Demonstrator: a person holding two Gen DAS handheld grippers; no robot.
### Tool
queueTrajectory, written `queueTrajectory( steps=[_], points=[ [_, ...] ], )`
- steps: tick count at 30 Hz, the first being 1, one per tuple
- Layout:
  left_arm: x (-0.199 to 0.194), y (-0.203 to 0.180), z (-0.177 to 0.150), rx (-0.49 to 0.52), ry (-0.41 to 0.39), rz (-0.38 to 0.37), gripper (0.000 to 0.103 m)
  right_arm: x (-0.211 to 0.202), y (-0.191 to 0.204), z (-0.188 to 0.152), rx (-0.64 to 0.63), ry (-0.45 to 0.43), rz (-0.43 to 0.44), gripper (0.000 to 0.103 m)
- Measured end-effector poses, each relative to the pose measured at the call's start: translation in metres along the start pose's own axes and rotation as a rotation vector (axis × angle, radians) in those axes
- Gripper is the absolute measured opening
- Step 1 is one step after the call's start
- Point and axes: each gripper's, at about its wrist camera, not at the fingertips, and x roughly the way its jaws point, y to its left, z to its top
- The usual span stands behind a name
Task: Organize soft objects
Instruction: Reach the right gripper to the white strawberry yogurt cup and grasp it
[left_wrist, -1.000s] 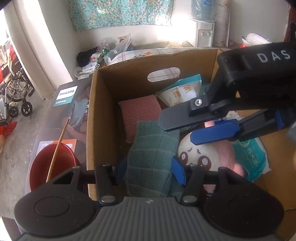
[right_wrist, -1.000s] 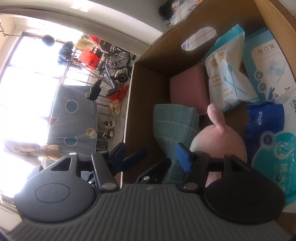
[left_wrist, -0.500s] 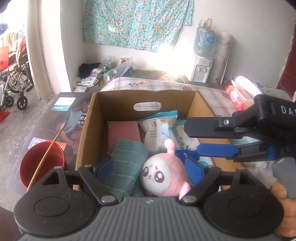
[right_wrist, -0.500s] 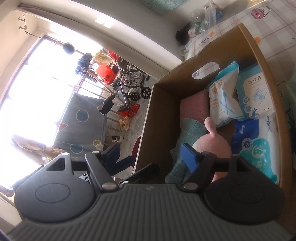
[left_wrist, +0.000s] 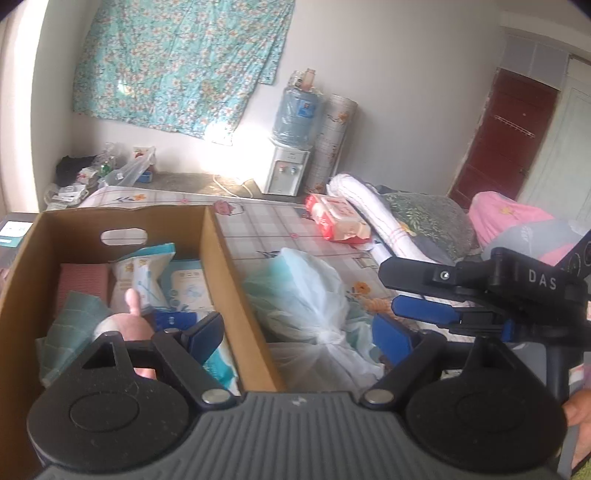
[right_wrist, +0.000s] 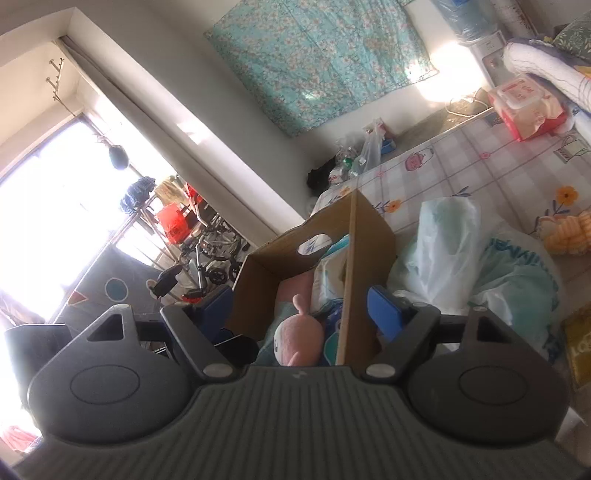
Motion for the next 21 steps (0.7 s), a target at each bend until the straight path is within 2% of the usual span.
queueTrajectory(
  steps=[5, 9, 11, 13, 16, 21],
  points=[
    [0.023, -0.05, -0.025, 0.067, 0.052, -0.16, 0.089, -0.057, -0.048, -0.022, 0.068, -0.08, -0.112, 0.08],
    [0.047, -0.086, -0.052, 0.115, 0.127, -0.251, 0.089, -0.085, -0.09, -0.052, 0.166, -0.09, -0.183, 0.08],
    [0.058, -0.098, -0.064, 0.138, 0.156, -0.273, 0.088, -0.093, -0.107, -0.066, 0.203, -0.091, -0.221, 0.08],
    [0.072, -0.106, -0.076, 0.156, 0.168, -0.275, 0.088, -0.096, -0.117, -0.074, 0.231, -0.082, -0.249, 0.08],
    [0.093, -0.118, -0.095, 0.209, 0.181, -0.219, 0.086, -0.093, -0.137, -0.085, 0.28, -0.049, -0.277, 0.08],
    [0.124, -0.124, -0.114, 0.256, 0.222, -0.157, 0.07, -0.076, -0.16, -0.091, 0.338, 0.011, -0.317, 0.08]
  ],
)
